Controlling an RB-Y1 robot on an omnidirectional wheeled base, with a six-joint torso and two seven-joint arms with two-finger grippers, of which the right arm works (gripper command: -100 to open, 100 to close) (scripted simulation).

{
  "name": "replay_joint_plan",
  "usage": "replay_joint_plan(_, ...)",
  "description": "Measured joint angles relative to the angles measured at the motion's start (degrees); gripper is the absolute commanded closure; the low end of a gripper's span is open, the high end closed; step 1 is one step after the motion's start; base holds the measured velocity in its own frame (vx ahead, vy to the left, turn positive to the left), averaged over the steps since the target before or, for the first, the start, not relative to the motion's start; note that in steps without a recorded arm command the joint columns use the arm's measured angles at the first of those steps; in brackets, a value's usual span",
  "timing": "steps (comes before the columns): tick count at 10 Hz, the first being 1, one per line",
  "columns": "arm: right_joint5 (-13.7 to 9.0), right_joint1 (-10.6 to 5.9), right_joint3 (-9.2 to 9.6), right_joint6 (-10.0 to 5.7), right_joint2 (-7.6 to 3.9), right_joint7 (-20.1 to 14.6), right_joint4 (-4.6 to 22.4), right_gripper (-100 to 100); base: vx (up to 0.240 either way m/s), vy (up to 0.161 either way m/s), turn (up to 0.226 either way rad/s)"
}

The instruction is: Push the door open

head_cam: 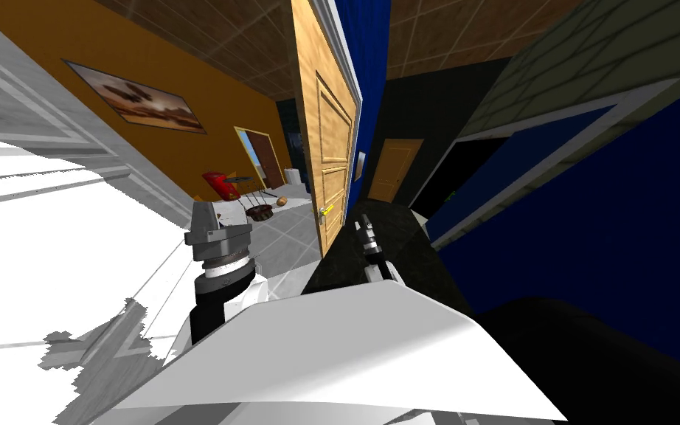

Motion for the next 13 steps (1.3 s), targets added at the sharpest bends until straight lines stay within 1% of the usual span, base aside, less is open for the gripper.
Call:
replay_joint_plan(1,0.6,0.23,1.05,-0.05,-0.10,-0.3,0.3,-100,0.161,-0.102,0.096)
replay_joint_plan(2,1.6,-0.27,2.44,-0.50,0.10,-0.5,2.1,-100,0.167,-0.117,0.147)
replay_joint_plan(3,2.3,-0.70,3.62,-0.22,-0.65,-1.2,2.8,-100,0.139,-0.106,0.089)
replay_joint_plan(4,3.1,-0.90,4.79,-0.14,-0.77,-1.7,3.7,-100,0.160,-0.107,0.108)
replay_joint_plan(5,3.8,-1.37,6.02,0.14,-1.22,-2.4,4.5,-100,0.170,-0.123,0.121)
replay_joint_plan(6,4.7,-2.12,7.39,0.81,-1.72,-3.2,5.4,-100,0.137,-0.119,0.082)
replay_joint_plan(7,5.6,-2.08,8.72,1.21,-1.91,-3.7,5.7,-100,0.102,-0.106,0.058)
replay_joint_plan(8,6.0,-2.79,9.43,1.50,-2.23,-4.2,6.6,-100,0.074,-0.090,0.058)
replay_joint_plan(10,7.0,-3.34,10.88,1.60,-2.78,-5.0,7.9,-100,0.076,-0.073,0.069)
replay_joint_plan(11,7.4,-3.74,11.58,1.52,-2.92,-5.4,8.9,-100,0.092,-0.119,0.108)
replay_joint_plan(12,8.1,-4.36,12.51,1.10,-3.16,-5.9,10.6,-100,0.109,-0.114,0.088)
replay_joint_plan(13,8.7,-4.66,13.55,1.49,-3.60,-6.5,10.8,-100,0.144,-0.108,0.097)
